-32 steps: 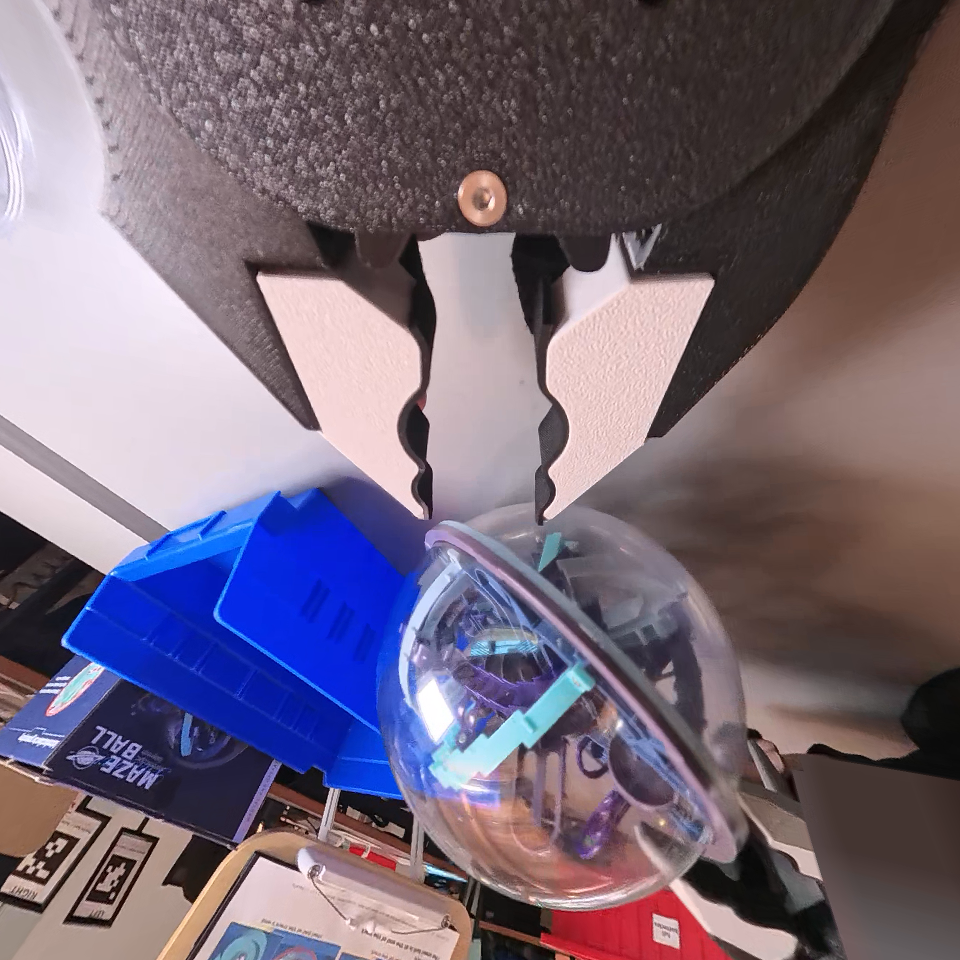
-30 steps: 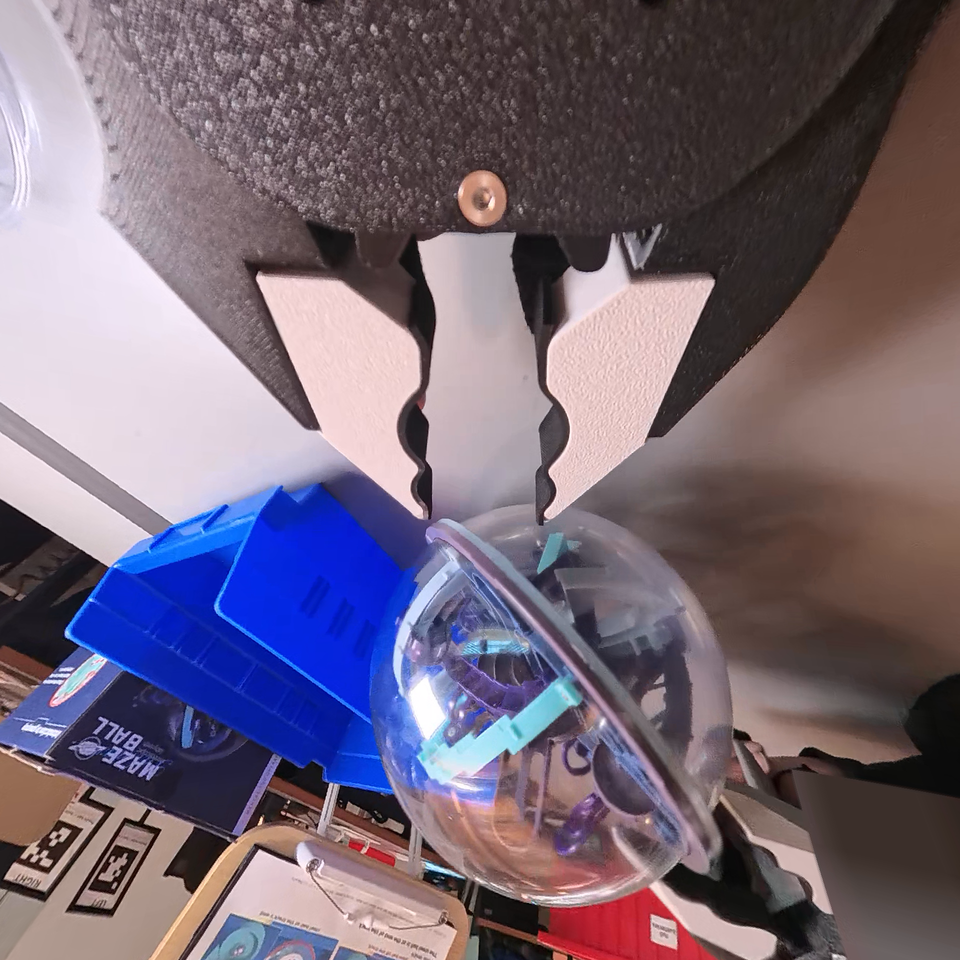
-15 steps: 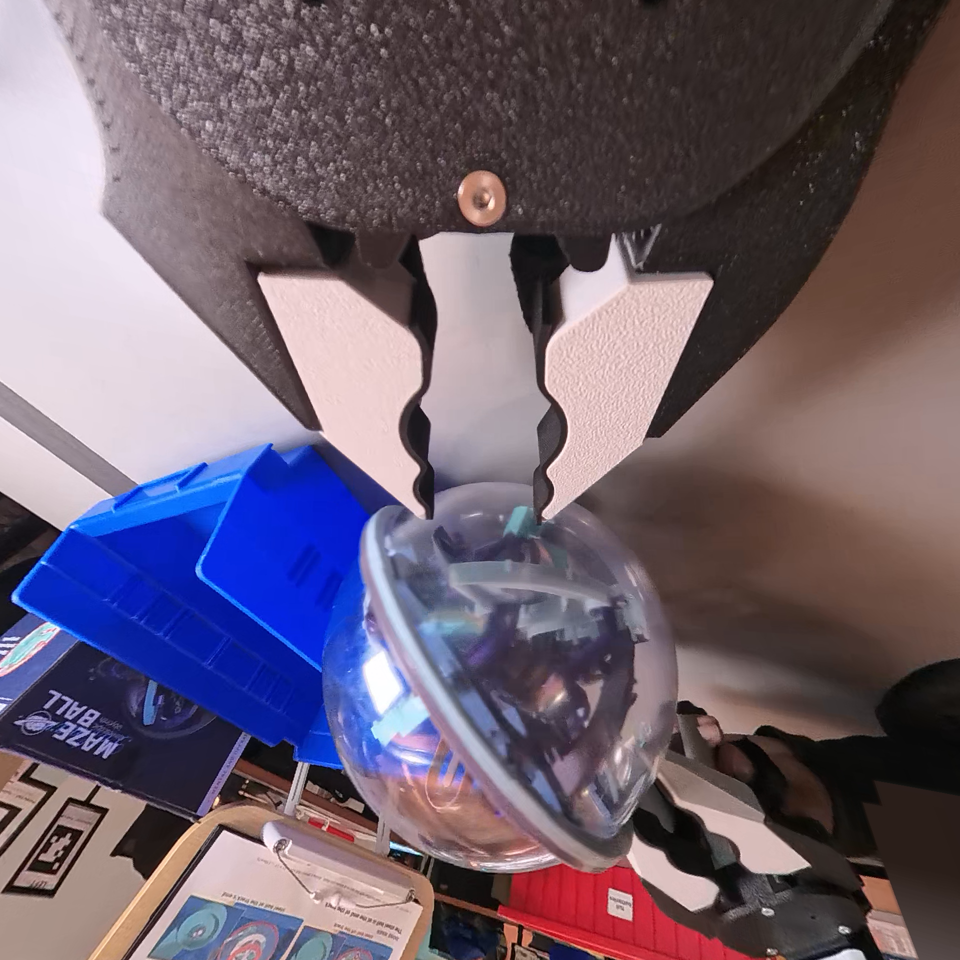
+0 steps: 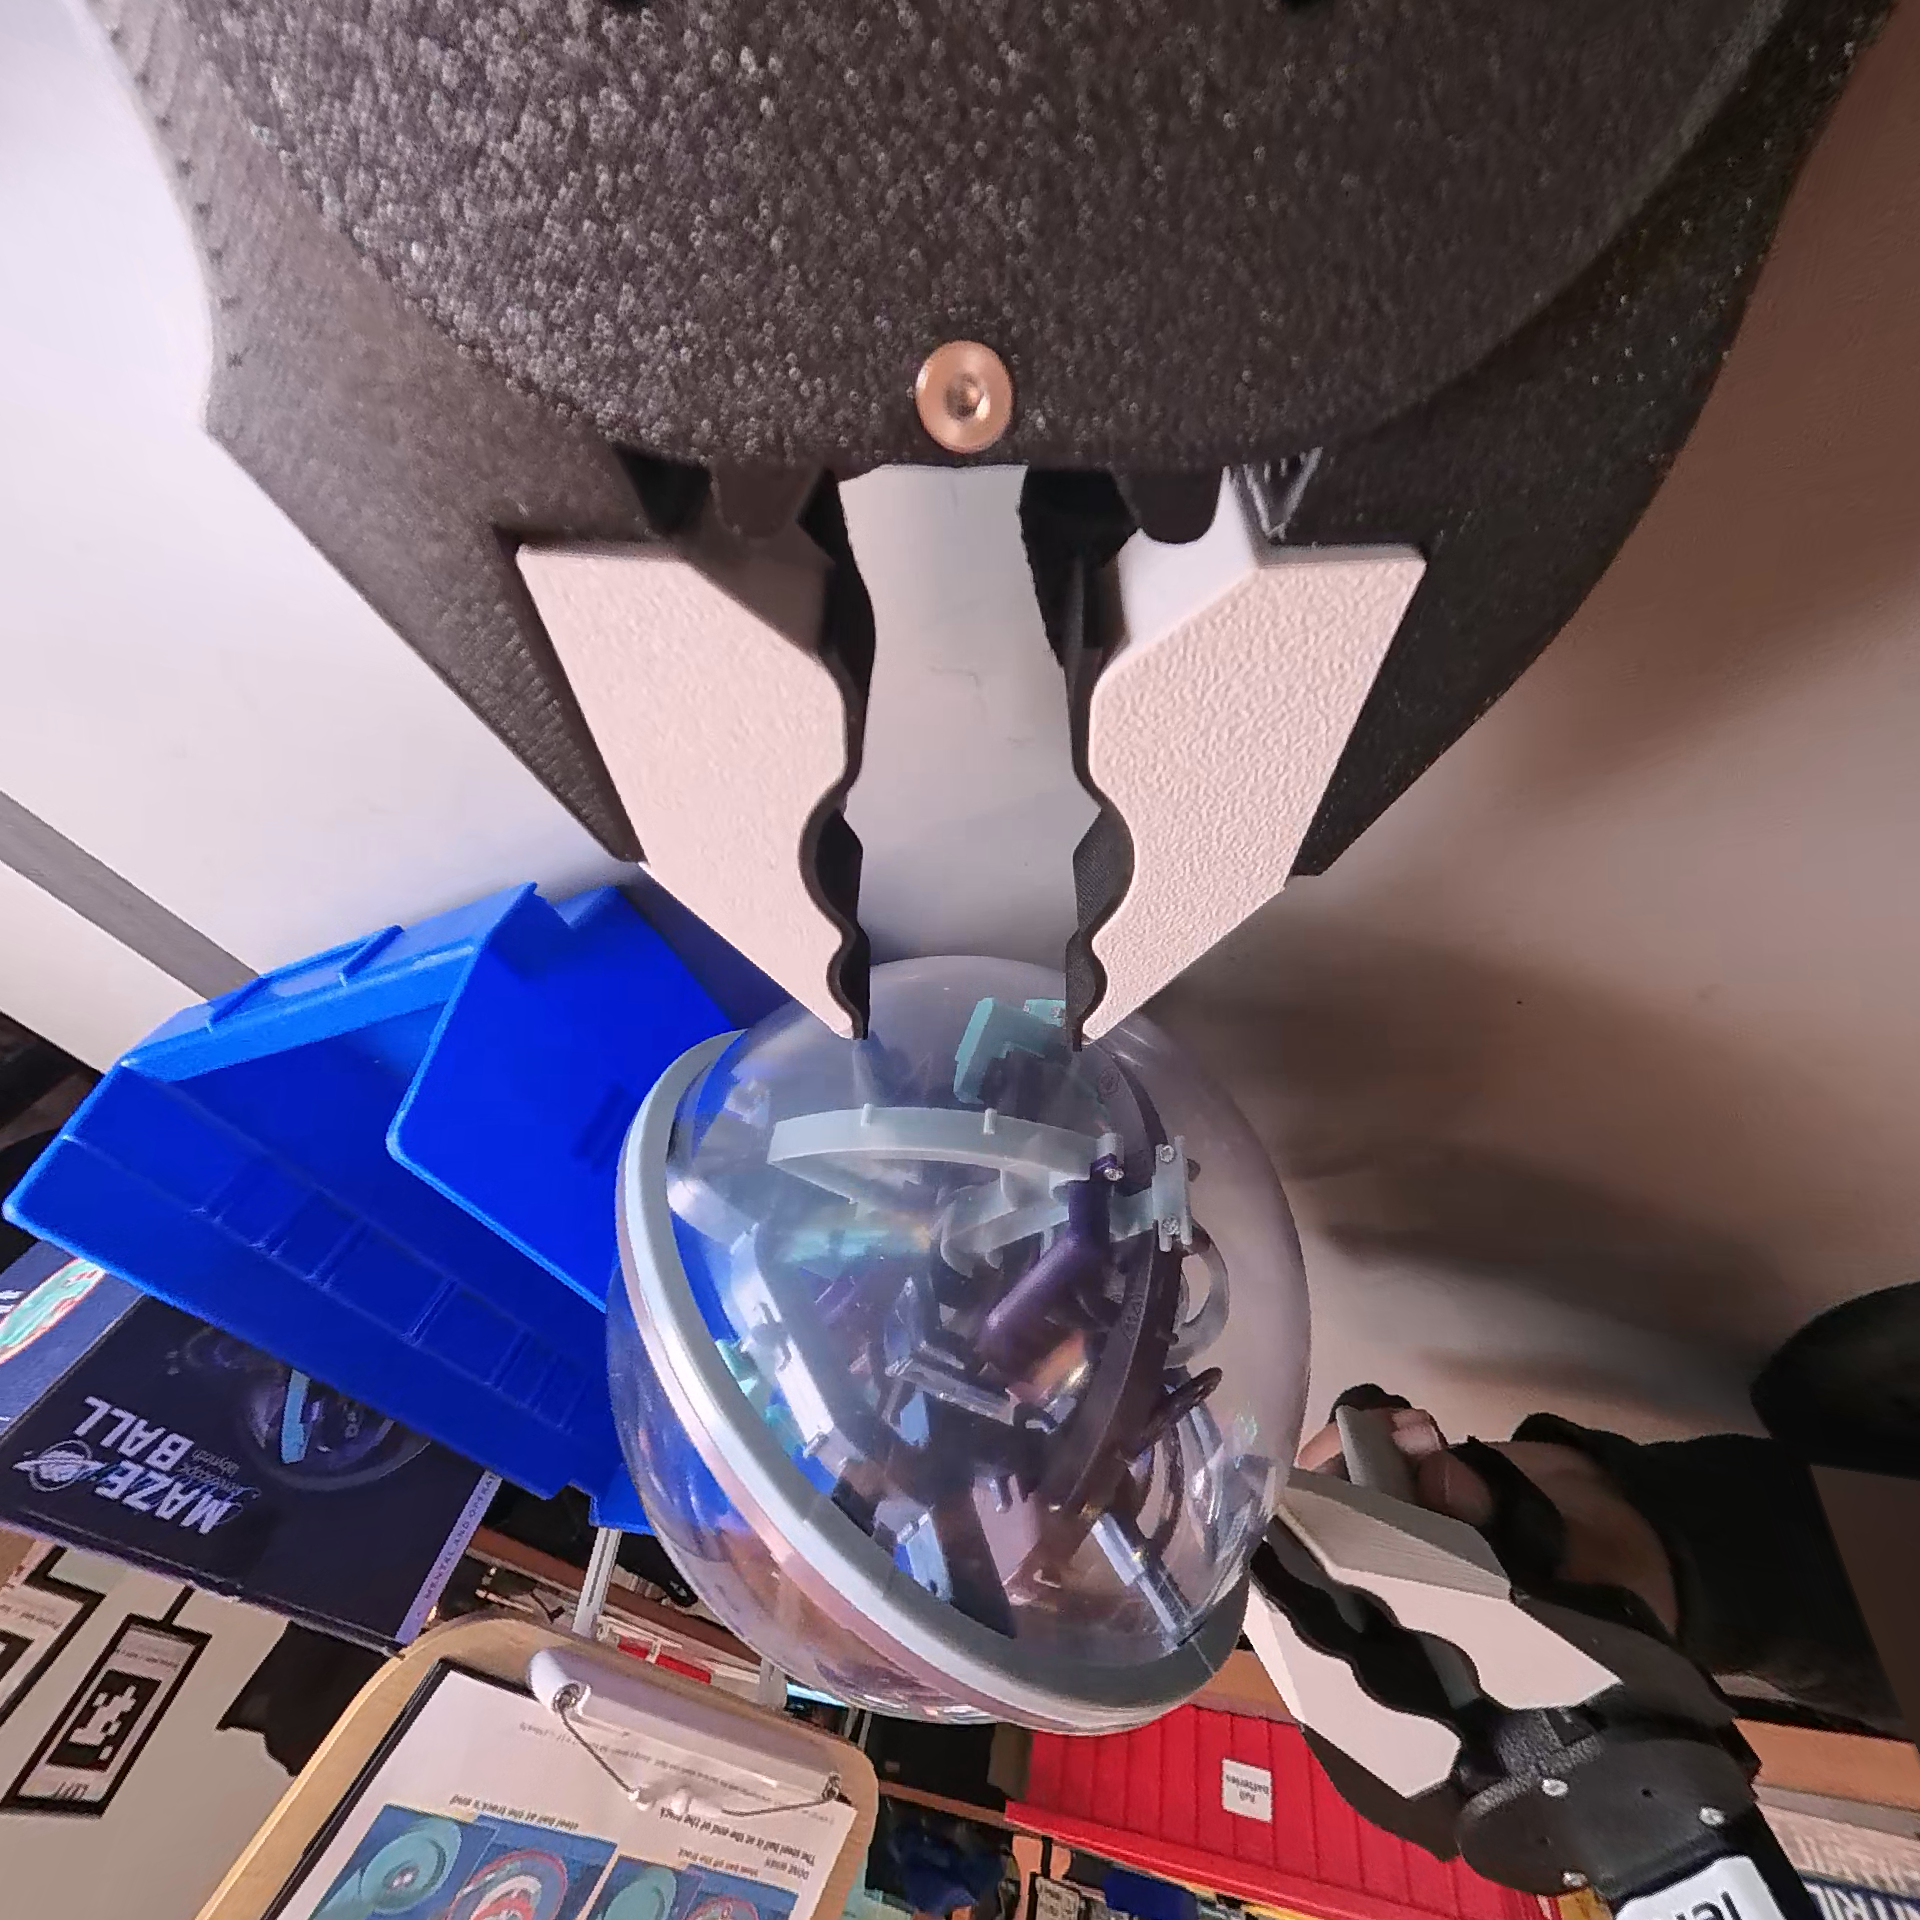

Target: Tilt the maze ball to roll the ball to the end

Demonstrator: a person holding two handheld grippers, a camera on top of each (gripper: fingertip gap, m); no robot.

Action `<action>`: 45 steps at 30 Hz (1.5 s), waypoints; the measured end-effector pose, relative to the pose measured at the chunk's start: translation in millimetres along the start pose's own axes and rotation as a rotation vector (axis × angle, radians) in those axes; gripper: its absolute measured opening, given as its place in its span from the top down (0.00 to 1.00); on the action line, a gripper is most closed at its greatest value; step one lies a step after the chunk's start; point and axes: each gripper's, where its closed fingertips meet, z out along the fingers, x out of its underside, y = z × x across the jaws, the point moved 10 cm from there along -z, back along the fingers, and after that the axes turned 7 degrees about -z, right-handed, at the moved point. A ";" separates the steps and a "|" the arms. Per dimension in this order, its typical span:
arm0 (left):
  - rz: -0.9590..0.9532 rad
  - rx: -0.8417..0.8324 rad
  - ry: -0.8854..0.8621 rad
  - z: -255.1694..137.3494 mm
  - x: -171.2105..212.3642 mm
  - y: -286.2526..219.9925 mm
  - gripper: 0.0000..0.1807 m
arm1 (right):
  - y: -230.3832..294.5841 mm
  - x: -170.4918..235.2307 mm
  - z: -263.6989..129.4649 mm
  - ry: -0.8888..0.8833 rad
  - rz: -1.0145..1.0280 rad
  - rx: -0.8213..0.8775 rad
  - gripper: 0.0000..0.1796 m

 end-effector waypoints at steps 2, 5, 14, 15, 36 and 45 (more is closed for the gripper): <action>0.002 -0.003 0.001 0.2 -0.5 -0.2 0.95 | -0.2 0.0 0.1 0.002 0.005 0.003 0.80; 0.009 -0.007 0.005 0.9 -1.7 -0.9 0.96 | -0.6 0.3 0.0 0.005 0.011 0.006 0.80; 0.015 -0.033 0.050 5.1 -9.7 -4.7 0.96 | -1.5 0.1 -2.0 0.005 0.029 0.012 0.79; 0.014 -0.035 0.055 6.0 -11.7 -5.7 0.96 | -1.9 0.2 -2.4 0.006 0.031 0.013 0.79; -0.036 -0.028 0.026 21.5 -39.3 -20.0 0.96 | -0.5 0.1 -1.1 0.009 0.047 0.001 0.79; -0.070 -0.037 0.035 29.1 -45.6 -18.6 0.97 | -2.2 0.7 -1.3 0.010 0.062 0.005 0.78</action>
